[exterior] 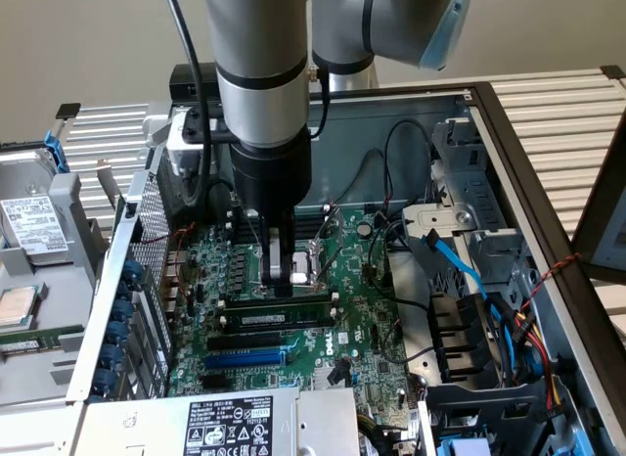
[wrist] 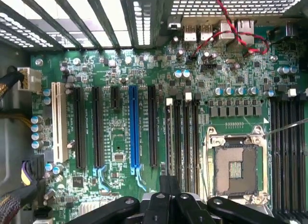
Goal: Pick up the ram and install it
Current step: 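Press down the ram until it locks into place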
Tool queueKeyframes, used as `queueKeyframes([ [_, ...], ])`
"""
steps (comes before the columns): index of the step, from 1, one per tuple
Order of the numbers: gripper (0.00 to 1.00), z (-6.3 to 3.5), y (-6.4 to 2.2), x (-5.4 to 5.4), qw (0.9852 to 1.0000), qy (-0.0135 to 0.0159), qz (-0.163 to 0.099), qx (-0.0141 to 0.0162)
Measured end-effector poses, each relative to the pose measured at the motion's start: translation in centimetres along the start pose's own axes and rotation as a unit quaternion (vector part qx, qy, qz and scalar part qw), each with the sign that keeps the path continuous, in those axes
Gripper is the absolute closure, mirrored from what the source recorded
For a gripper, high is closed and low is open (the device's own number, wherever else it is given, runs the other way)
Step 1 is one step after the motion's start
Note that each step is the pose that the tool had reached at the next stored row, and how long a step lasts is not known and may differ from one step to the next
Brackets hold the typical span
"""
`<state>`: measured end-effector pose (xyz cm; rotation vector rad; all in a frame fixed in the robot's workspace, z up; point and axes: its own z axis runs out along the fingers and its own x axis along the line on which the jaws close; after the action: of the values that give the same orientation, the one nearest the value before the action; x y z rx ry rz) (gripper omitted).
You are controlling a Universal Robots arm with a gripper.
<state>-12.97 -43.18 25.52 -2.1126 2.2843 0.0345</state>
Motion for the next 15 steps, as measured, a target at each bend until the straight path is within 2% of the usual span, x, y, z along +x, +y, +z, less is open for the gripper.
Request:
queueKeyframes([
  [15, 0.89, 0.00, -0.12, -0.01, 1.0000, -0.0033, 0.000, -0.0003],
])
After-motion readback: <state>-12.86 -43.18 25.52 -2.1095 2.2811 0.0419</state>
